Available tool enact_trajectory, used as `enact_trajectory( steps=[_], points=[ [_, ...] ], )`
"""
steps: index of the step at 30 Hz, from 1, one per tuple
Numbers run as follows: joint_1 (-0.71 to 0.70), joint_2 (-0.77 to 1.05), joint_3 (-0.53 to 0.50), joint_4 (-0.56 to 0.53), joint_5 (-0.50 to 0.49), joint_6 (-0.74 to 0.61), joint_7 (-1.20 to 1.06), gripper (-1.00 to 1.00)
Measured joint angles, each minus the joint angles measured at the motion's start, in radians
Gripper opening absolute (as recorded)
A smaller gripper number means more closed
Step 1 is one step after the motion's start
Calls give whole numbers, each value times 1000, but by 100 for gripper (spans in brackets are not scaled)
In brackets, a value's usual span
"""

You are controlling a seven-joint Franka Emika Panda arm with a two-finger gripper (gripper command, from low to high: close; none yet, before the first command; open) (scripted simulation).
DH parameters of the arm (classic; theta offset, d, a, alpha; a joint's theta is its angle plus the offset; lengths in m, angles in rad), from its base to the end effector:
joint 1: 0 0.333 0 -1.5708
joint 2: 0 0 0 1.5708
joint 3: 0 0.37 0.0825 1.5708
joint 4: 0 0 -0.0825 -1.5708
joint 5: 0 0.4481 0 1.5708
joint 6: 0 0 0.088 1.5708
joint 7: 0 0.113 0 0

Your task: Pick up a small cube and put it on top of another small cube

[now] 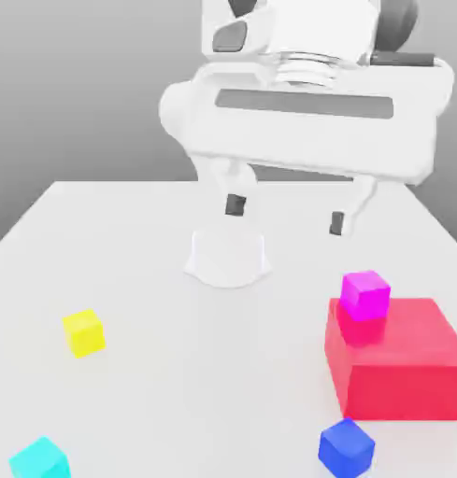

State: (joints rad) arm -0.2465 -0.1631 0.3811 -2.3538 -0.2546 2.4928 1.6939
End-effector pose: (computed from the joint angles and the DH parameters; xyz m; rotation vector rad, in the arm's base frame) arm 0.5472 0.0779 0.4300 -2.3314 1.9119 -0.5561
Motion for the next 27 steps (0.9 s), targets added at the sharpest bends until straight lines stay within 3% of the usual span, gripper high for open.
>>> enact_trajectory(
  steps=[9, 16, 21, 22, 27],
  points=[
    [38, 273, 24, -24, -99, 87, 381, 0],
    [97, 452, 24, -52, -53, 177, 590, 0],
    [181, 610, -68, -23, -130, 290, 691, 0],
    [201, 640, -92, -16, -149, 312, 707, -100],
    [201, 640, -92, -16, -149, 315, 707, -100]
  ],
)
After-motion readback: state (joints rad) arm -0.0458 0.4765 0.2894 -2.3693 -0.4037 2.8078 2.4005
